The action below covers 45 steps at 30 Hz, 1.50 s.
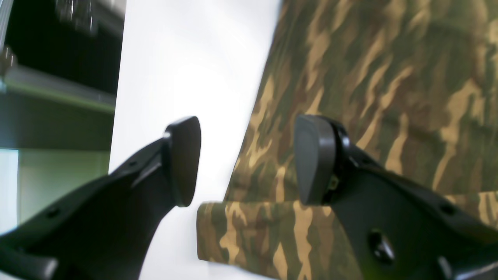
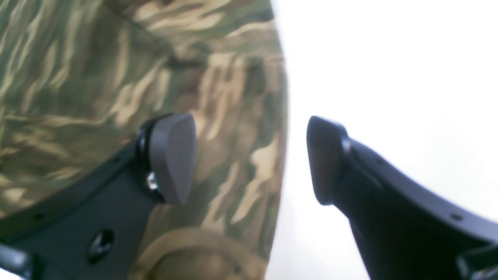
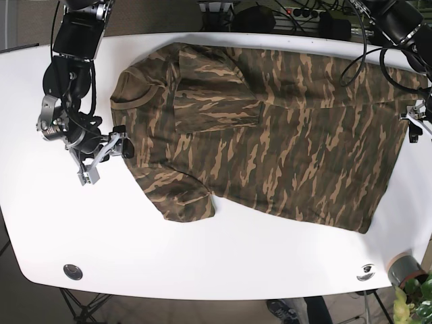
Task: Fold the T-shirt properly
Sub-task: 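Grasp the shirt's side edge with the right gripper, left gripper to hem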
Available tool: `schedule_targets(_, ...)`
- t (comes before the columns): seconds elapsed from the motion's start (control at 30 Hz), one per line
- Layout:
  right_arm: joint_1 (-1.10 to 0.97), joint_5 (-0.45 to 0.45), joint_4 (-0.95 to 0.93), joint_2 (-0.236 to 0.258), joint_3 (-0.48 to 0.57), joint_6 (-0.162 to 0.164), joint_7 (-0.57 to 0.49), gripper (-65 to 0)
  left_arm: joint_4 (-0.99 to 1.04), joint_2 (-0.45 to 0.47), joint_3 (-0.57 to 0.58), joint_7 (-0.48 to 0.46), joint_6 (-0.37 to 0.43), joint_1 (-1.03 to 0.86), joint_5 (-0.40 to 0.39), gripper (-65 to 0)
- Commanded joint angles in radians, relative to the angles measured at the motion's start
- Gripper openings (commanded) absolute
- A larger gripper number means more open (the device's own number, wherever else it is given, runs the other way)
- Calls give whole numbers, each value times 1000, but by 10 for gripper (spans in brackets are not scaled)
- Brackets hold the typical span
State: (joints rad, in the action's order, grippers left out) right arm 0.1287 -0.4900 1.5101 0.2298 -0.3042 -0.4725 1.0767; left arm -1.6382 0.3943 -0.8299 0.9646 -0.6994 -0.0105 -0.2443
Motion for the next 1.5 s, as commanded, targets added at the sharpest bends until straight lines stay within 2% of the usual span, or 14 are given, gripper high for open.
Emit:
schedule_targets(0.0,48,7,-53,13,-2,-5,-30,-220,-17,27,-1,-28,1,16,-19,-293)
schedule_targets(0.07,68,21,-102,13,-2,-19,-62,-220,-17,27,-1,-28,1,16,-19,-293)
schedule_targets(0.13,90,49,-161,13,-2,-48,-97,-220,-17,27,-1,-28,1,16,-19,-293)
schedule_targets(0.33,116,96,-260,4,-3,-85,-132,-220,-15,27,-1,-28,1,11,-19,-293)
schedule_targets(0.4,113,93,-265,1,-3,-87,-137,-220,-15,27,-1,-28,1,11,-19,-293)
schedule_targets(0.53,90,93,-253,-42,-2,-90,-135,-220,-15,27,-1,-28,1,10,-19,-293)
schedule_targets(0.7,78,95,-230,-71,27,-85,-134,-220,-15,27,-1,-28,1,10,-19,-293)
schedule_targets(0.87,76,101,-231,-80,63,-82,-140,-225,-13,27,-1,-28,1,14,-19,-293)
schedule_targets(0.9,76,101,-231,-80,63,-82,-142,-235,-13,27,-1,-28,1,14,-19,-293)
schedule_targets(1.0,78,100,-231,-80,63,-82,-142,-320,-13,27,-1,-29,1,17,-19,-293)
schedule_targets(1.23,85,103,-233,-80,67,-82,-142,-587,79,35,74,-45,1,65,-20,-290)
schedule_targets(1.27,85,103,-233,-80,67,-82,-142,-626,103,35,83,-62,31,82,-20,-289)
schedule_targets(1.37,85,103,-231,-80,67,-82,-142,-626,171,47,91,-115,99,108,-19,-287)
schedule_targets(1.47,85,103,-231,-80,67,-82,-142,-628,266,53,146,-197,159,168,-19,-286)
